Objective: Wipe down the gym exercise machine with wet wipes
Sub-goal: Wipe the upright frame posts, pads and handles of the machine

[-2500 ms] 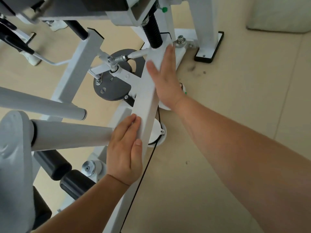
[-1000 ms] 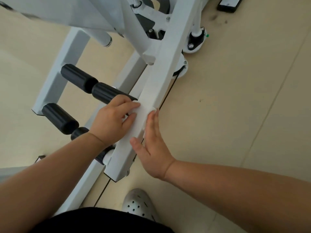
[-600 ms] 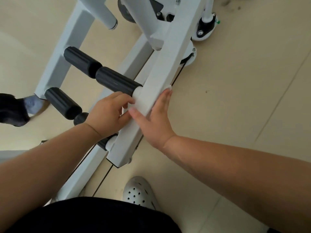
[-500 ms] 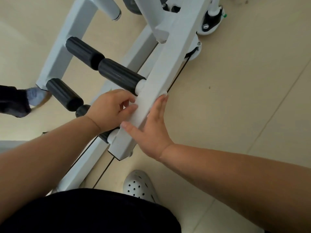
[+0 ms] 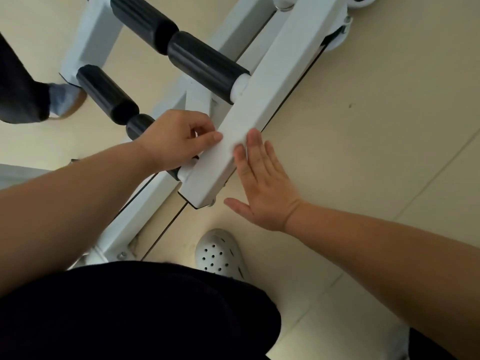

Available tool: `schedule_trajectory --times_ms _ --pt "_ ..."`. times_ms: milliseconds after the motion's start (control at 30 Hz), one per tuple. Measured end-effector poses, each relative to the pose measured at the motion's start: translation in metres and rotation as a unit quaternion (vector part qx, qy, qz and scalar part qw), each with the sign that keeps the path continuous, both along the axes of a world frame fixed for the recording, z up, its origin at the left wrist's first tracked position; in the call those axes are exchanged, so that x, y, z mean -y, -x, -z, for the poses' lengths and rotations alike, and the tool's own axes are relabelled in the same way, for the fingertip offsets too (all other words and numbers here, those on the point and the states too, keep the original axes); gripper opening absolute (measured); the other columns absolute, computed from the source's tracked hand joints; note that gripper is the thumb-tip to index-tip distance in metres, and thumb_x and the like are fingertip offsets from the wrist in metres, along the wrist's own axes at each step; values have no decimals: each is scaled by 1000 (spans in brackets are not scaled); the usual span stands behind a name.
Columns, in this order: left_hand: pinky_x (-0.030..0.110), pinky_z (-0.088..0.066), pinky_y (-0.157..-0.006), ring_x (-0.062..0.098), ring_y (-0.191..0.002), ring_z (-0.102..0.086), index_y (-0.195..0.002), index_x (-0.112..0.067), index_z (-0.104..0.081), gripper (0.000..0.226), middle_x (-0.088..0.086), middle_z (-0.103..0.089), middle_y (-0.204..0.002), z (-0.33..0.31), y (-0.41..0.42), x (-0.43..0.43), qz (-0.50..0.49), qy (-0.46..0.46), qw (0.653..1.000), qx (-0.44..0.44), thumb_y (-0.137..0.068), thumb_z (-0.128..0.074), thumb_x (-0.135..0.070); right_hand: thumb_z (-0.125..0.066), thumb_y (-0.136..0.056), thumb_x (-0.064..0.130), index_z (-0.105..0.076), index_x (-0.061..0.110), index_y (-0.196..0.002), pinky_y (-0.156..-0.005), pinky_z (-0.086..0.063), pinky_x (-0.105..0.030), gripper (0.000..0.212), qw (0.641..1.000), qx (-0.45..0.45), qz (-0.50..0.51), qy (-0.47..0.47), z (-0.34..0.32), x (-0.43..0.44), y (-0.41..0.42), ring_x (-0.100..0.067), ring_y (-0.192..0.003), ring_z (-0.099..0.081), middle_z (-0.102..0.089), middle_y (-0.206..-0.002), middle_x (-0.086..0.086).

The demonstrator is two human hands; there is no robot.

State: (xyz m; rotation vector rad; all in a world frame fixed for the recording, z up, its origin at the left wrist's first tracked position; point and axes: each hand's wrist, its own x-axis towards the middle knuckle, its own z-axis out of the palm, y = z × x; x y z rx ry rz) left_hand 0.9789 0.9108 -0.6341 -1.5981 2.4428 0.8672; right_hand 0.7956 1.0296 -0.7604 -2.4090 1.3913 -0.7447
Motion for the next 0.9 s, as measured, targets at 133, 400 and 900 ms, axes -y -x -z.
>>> schedule_trajectory --times_ms 133,400,900 --pt "23 -43 -75 5 -81 -57 -96 -24 -67 20 -11 -62 -86 2 0 -2 -8 5 1000 -6 -99 -57 -41 -61 -91 53 4 5 -162 -128 5 -49 108 979 -129 -97 126 14 15 26 -40 -153 -6 -4 -165 -21" --pt "30 -46 -80 9 -82 -58 -100 -21 -70 29 -10 -64 -87 3 0 1 -8 -11 1000 5 -99 -56 -46 -42 -88 19 -21 9 -162 -128 4 -46 78 928 -205 -198 242 10 10 3 -29 -155 -15 -18 -168 -7" --pt "15 -40 -70 -4 -75 -55 -94 -25 -68 25 -17 -61 -79 2 1 4 -26 -34 999 12 -98 -57 -47 -36 -92 11 -16 14 -164 -128 5 -46 75 888 -279 -247 271 15 7 3 -23 -155 -17 -23 -169 1"
